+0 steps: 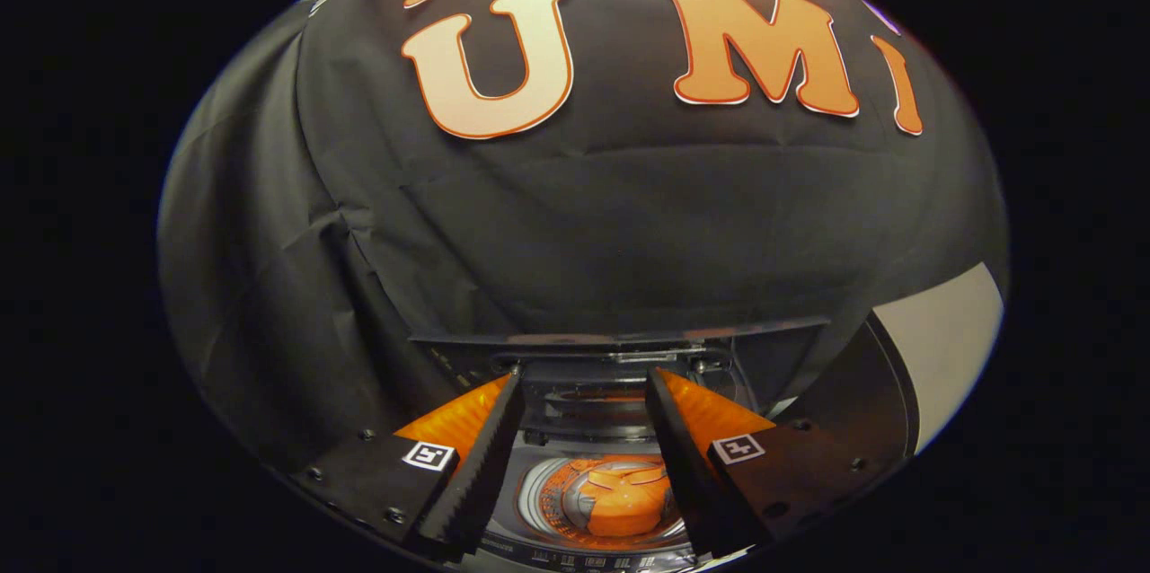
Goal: Put the clothes into the washing machine and then close the washing machine lid.
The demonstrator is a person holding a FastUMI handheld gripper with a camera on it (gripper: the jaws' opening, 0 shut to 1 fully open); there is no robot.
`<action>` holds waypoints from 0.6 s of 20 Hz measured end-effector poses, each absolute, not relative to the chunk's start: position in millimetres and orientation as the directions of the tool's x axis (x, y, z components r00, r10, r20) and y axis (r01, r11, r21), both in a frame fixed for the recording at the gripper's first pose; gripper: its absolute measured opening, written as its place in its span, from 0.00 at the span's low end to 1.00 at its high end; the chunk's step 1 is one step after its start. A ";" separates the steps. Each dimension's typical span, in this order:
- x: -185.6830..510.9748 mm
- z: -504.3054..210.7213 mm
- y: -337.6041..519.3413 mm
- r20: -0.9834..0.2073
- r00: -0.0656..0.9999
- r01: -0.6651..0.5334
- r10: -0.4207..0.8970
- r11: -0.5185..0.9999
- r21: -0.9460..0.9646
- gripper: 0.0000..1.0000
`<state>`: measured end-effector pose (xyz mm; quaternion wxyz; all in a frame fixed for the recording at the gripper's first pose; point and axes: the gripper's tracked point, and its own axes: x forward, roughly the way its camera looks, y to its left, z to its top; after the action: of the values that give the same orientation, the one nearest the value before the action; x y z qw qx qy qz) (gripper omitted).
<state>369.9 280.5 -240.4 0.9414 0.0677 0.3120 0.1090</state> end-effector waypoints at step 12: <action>432.7 -250.0 282.3 -0.533 0.823 -0.141 0.194 0.980 0.140 0.99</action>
<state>432.7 282.3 -250.0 0.9536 0.0472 0.2840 0.0878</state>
